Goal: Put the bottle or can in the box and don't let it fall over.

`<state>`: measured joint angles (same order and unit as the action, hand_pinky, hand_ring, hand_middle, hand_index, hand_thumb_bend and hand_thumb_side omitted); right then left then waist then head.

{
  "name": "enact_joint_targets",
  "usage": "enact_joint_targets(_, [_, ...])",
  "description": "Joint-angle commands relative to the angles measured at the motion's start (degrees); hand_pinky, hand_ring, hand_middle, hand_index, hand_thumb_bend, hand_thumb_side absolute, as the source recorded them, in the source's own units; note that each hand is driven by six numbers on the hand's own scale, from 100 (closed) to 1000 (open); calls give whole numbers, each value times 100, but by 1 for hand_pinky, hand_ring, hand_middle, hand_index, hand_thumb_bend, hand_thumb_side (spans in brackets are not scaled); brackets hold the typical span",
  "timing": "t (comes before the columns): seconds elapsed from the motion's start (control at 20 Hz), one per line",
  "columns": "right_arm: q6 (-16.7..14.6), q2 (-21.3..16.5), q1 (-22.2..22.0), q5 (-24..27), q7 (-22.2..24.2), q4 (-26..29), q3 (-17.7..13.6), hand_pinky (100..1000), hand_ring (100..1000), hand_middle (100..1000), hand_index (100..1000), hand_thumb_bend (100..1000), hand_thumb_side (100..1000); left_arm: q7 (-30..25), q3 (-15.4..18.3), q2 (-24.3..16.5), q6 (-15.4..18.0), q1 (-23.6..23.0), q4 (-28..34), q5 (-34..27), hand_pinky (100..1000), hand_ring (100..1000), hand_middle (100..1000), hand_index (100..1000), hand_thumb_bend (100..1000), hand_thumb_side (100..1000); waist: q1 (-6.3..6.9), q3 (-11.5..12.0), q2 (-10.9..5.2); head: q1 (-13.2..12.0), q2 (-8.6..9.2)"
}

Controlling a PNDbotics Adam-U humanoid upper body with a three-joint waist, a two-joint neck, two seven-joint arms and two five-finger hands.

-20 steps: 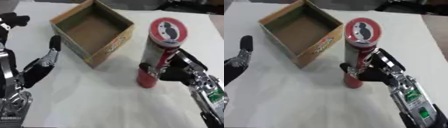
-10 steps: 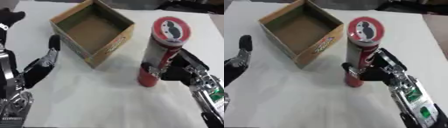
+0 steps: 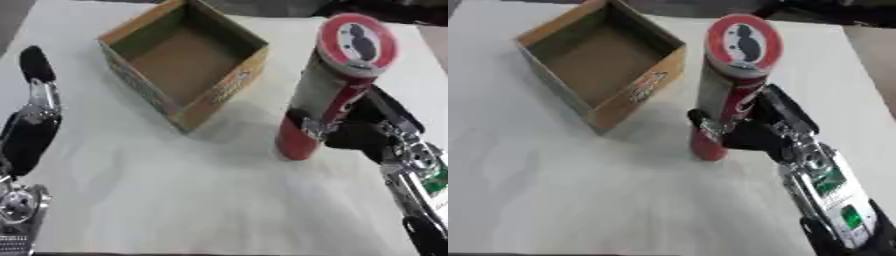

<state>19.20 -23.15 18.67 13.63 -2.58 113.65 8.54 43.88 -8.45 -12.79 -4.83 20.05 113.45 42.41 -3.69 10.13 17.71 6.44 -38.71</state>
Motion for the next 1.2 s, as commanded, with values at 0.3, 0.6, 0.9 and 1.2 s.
enact_joint_targets(0.3, [-59,-708,702,631,-316,95,-256,1000,1000,893,705,100,106,175,233,-181,-177,-84,114,-97,823,841,657,741,351,581,13,29,-205,36,-44])
enact_joint_targets(0.6, [304,-1106,1420,1074,-272,95,-210,1000,1000,894,710,100,109,178,262,-314,-199,-336,114,-182,814,835,646,737,333,591,2,65,-260,142,-53])
enact_joint_targets(0.9, [759,-1259,2261,1459,-508,-114,-107,1000,1000,892,710,100,122,196,326,-391,-158,-538,114,-343,798,824,630,736,313,590,-43,253,-289,422,-44])
enact_joint_targets(1.2, [736,-1307,3010,1743,-636,-701,89,1000,1000,888,713,100,161,345,449,-503,-138,-592,114,-426,793,820,625,734,311,587,-142,455,-285,681,-26])
